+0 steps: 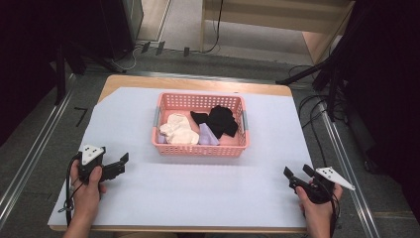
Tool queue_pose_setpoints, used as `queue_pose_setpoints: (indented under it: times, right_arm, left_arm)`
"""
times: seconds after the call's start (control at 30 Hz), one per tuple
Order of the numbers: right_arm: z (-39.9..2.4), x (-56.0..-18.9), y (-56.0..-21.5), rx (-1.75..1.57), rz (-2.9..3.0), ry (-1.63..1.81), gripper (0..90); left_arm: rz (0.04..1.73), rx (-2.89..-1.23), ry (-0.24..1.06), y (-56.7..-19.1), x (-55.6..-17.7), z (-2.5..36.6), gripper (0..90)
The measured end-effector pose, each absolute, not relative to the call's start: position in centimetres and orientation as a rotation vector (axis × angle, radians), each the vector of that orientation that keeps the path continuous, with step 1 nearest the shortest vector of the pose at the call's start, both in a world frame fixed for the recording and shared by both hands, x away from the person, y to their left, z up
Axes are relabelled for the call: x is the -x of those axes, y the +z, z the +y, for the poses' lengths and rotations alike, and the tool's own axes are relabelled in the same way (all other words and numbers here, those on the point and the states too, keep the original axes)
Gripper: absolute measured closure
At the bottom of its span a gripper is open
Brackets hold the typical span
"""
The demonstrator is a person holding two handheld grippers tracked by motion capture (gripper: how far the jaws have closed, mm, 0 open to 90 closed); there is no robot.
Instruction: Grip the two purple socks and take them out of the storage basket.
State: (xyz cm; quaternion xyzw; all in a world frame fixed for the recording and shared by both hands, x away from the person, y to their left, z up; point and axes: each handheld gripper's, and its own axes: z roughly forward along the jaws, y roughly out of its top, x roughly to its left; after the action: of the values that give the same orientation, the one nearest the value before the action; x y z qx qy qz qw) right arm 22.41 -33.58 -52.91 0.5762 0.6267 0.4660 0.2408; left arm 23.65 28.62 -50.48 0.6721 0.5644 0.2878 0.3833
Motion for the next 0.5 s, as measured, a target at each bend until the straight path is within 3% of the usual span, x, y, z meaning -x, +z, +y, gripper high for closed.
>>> queue_pose_setpoints:
  times: [0.5]
  right_arm:
    - [-32.4,-22.8,-51.3,-1.558,1.667,1.201,21.1]
  left_arm:
    - [1.436,-1.71,0.743,-50.5,-23.6,28.6,16.3]
